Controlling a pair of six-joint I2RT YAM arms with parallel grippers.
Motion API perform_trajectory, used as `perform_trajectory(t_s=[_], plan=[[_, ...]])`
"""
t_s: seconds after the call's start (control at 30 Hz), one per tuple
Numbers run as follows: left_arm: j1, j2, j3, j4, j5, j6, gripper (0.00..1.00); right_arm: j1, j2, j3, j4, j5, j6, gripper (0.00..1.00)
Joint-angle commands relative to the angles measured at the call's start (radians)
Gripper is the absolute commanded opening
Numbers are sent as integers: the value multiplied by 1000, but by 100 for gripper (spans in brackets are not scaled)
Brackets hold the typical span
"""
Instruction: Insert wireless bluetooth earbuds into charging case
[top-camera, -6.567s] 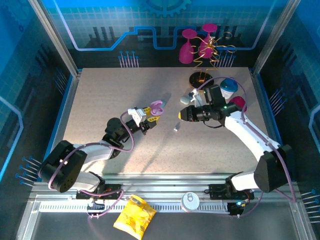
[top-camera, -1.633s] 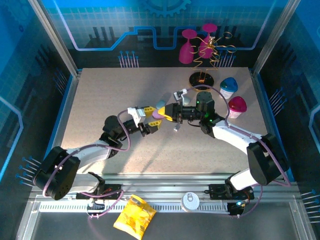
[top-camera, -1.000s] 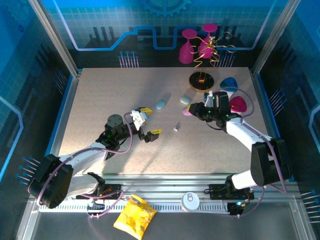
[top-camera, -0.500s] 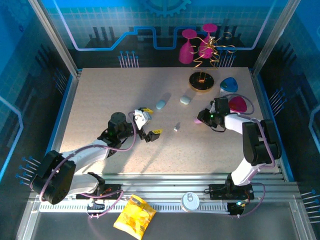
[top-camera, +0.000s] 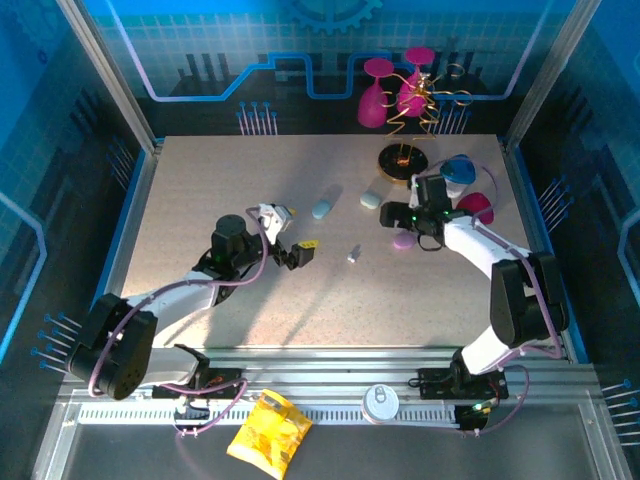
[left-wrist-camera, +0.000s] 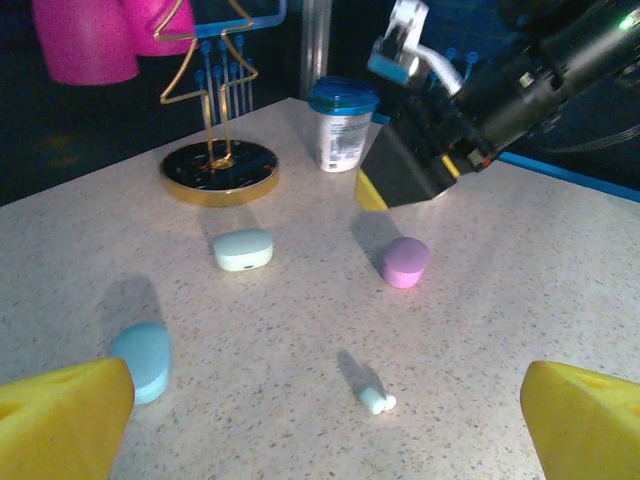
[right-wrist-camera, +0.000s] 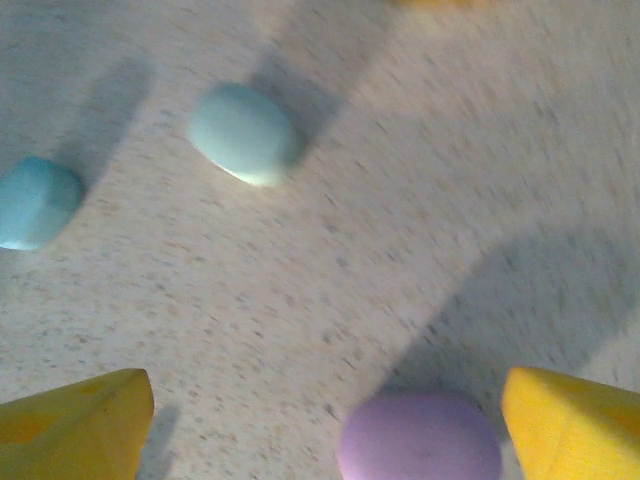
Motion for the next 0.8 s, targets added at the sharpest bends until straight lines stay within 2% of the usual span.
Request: perform_trajectory(t_s=[0.0,0.2,0.5,0.67,0.77], plan=[[11,2,9,48,-10,-54,99,73,74,124,-85,75,-188,95],[13,-34,-8,31,-9,-40,99,151,325,409,-221,114,-332,100],[13,-72,-37,4,-3,-31,99,125,590,737,-409,108,-397,100],[12,-58,-33,16,9,-37,99,101,695,874,-503,49,-439,97],[11,-49,-25,20,13,-41,99,92,769,966,-575,29,-453,91]])
